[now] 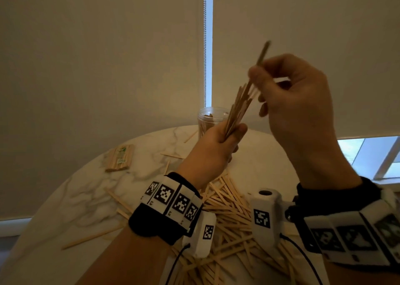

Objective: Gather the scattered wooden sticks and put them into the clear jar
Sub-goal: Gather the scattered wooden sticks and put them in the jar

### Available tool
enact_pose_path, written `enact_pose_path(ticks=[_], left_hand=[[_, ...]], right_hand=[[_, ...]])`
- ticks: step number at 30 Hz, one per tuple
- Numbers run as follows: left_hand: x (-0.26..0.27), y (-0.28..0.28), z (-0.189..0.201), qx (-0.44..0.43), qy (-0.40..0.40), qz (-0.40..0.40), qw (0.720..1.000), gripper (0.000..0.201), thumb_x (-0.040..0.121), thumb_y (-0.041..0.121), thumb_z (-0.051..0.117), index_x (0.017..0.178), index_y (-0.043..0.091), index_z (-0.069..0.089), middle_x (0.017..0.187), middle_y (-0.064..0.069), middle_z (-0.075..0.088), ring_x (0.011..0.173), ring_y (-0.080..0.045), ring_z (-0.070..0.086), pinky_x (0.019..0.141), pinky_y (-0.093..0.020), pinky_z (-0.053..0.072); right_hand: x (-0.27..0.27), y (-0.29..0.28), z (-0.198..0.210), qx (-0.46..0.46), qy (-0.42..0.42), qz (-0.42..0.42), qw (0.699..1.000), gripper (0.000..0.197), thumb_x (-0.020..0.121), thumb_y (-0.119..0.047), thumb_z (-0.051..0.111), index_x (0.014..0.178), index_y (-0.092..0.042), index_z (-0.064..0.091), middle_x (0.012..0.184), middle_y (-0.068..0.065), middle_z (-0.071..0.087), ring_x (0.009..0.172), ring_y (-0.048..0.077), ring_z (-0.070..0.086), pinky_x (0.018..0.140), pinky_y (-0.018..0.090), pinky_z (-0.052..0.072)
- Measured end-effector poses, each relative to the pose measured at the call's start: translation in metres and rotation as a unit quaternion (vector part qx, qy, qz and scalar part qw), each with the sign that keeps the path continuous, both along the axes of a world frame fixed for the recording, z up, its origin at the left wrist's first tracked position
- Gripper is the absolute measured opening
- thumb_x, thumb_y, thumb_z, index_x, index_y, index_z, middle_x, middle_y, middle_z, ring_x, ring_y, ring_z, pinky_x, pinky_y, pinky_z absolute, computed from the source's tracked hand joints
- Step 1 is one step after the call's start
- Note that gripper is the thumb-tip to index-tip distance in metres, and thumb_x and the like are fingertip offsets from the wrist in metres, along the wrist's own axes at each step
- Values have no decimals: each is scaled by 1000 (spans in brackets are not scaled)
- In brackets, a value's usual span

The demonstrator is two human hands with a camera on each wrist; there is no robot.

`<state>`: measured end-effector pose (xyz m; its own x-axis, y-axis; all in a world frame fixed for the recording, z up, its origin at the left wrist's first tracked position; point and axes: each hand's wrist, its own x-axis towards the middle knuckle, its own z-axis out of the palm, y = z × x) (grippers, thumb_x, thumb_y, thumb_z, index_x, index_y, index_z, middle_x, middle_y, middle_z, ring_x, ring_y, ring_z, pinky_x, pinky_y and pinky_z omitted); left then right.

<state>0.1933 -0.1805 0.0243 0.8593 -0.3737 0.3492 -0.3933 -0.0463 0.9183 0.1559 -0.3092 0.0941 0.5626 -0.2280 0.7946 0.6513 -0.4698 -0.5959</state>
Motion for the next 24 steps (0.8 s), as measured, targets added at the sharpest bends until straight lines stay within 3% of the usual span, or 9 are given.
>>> enact_pose_path(ticks=[4,6,9,11,13,15,18,20,24], left_hand=[[3,7,-3,-60,77,36,995,36,101,48,45,91,14,51,54,10,40,46,-8,36,47,-25,33],[5,10,-2,-118,113,39,986,43,102,49,43,96,8,55,65,0,53,55,-13,51,51,-27,43],[3,8,3,-182,142,-2,973,46,104,45,39,122,7,57,99,-15,72,85,-27,71,71,-38,59],[0,3,4,-191,131,-32,972,44,104,46,38,116,9,57,89,-13,71,72,-26,67,65,-37,56],[-2,-2,2,-192,109,-27,975,38,103,47,39,97,14,56,66,-4,52,53,-17,44,49,-27,38],[-2,-6,0,-181,92,-23,979,35,104,45,40,100,13,52,61,1,32,51,-15,24,48,-27,20],[-4,-6,-2,-96,67,-31,993,39,102,44,45,120,10,48,57,8,37,45,-10,29,43,-23,25],[-7,-7,-2,-23,55,-65,996,34,101,43,48,108,11,54,58,8,39,44,-9,31,41,-23,28],[-12,-13,0,-1,55,-94,994,27,102,35,49,90,11,46,56,6,39,42,-10,28,41,-24,25]], right_hand=[[-7,-10,9,88,-40,-1,995,15,97,-29,61,102,-15,64,89,0,69,73,15,68,61,34,60],[-5,-16,6,31,3,-25,999,12,96,-29,63,99,-19,66,85,-5,71,73,11,69,67,37,60],[5,-12,-8,-67,124,-23,990,7,92,-30,67,96,-24,68,82,-9,72,73,4,67,75,39,59],[13,-6,-17,-95,165,-13,982,6,89,-32,70,91,-26,69,81,-9,72,74,4,67,76,40,58],[20,-3,-23,-105,173,-8,979,9,87,-34,72,90,-25,69,79,-8,72,75,5,68,77,40,58],[24,-4,-25,-105,171,-17,980,20,87,-40,72,100,-26,67,86,-10,70,79,4,67,78,35,58],[23,-10,-19,-62,137,-40,988,51,90,-57,59,134,-32,49,117,-13,60,94,2,60,70,17,50],[17,-15,-11,-42,110,-41,992,55,95,-58,48,144,-35,38,130,-14,51,104,-2,55,72,11,43],[10,-16,-10,-139,186,30,972,38,104,-49,34,116,-30,64,99,-14,70,87,3,67,78,26,55]])
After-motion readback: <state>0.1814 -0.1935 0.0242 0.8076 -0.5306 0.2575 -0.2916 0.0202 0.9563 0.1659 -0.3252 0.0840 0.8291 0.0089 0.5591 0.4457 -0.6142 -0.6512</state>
